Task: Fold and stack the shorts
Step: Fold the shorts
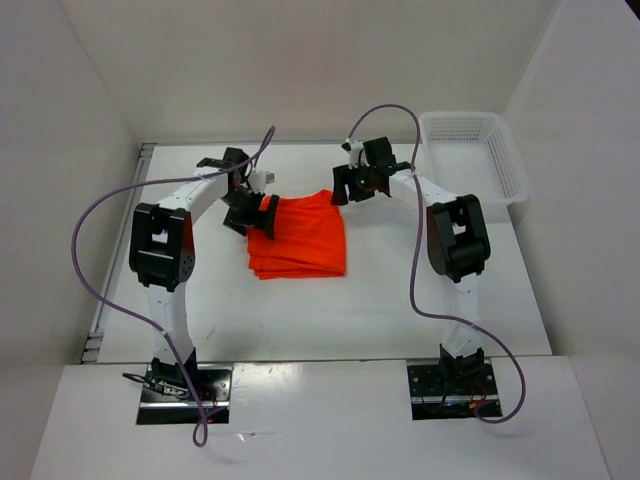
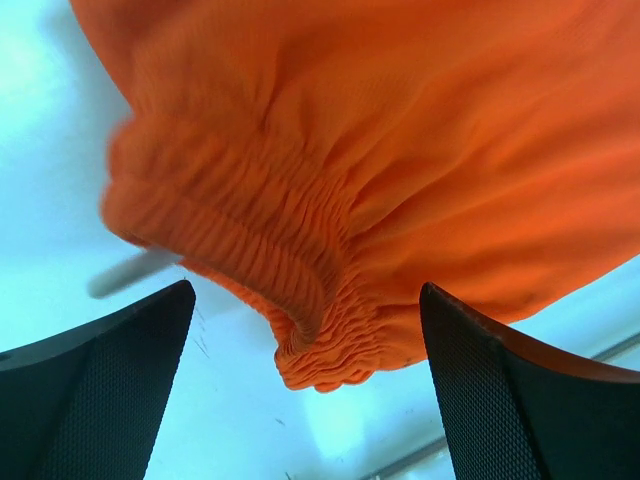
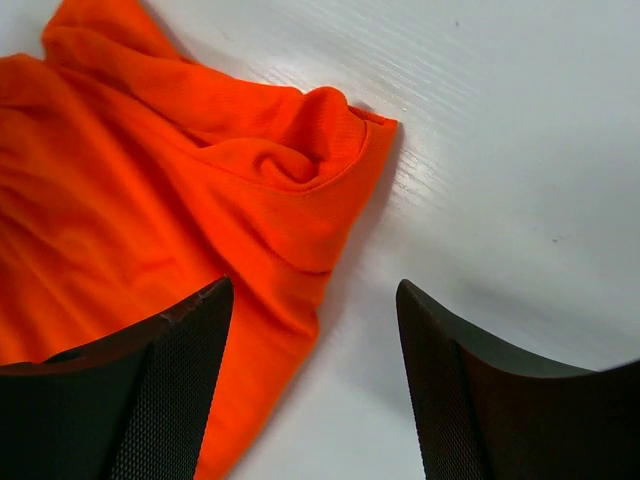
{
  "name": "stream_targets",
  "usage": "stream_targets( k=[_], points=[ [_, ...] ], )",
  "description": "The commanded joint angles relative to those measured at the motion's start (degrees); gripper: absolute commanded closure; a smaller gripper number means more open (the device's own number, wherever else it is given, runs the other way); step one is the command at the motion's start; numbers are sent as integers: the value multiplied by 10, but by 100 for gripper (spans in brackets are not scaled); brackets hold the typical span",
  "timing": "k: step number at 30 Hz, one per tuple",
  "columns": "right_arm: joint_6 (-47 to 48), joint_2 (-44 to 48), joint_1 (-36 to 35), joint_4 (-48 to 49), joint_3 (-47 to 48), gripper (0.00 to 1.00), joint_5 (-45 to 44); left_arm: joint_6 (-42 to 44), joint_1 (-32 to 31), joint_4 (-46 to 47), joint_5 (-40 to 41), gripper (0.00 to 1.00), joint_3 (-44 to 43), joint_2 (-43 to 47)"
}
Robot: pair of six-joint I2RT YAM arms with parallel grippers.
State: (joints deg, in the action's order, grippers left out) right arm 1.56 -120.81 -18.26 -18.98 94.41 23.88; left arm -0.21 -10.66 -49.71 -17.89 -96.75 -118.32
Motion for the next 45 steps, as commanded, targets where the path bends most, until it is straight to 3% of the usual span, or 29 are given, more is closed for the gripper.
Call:
stream_targets(
  k=[1,9,15,17,21,22,23,26,31,34,35,36,38,40,42,43,45],
  points=[
    [-80,-13,-12,47,58,28,-10,2,3,-27,-8,0,38,36],
    [-140,-100,-6,68,91,28,2,2,3,-22,-19,0,105,44],
    [-174,-131,-6,73,103,34,-35,2,3,-17,-5,13,118,29],
    [-179,-138,-6,73,110,35,-42,2,3,-17,-5,26,125,34],
    [-191,-161,-6,73,122,54,-36,2,3,-22,-5,53,130,34],
    [-198,-161,-6,73,131,68,-36,2,3,-22,-5,58,130,34],
    [-198,-168,-6,73,139,75,-36,2,3,-22,-5,61,130,34],
    [-221,-173,-6,73,163,100,-49,2,3,-22,-5,64,135,34],
    [-234,-185,-6,73,197,100,-77,2,3,-33,1,64,154,46],
    [-228,-185,-6,73,211,100,-99,2,3,-33,1,48,162,51],
    [-220,-185,-6,73,211,94,-99,2,3,-33,1,46,162,51],
    [-208,-176,-6,68,211,76,-94,2,3,-33,1,43,155,51],
    [-185,-167,-6,68,199,57,-94,2,3,-33,1,28,147,51],
    [-167,-146,-6,62,194,43,-94,2,3,-38,1,13,126,51],
    [-141,-133,-6,57,194,29,-94,2,3,-38,1,8,114,51],
    [-135,-118,-6,57,194,26,-94,2,3,-38,1,2,108,57],
    [-116,-101,-1,52,189,23,-94,2,8,-43,1,0,87,63]
  ],
)
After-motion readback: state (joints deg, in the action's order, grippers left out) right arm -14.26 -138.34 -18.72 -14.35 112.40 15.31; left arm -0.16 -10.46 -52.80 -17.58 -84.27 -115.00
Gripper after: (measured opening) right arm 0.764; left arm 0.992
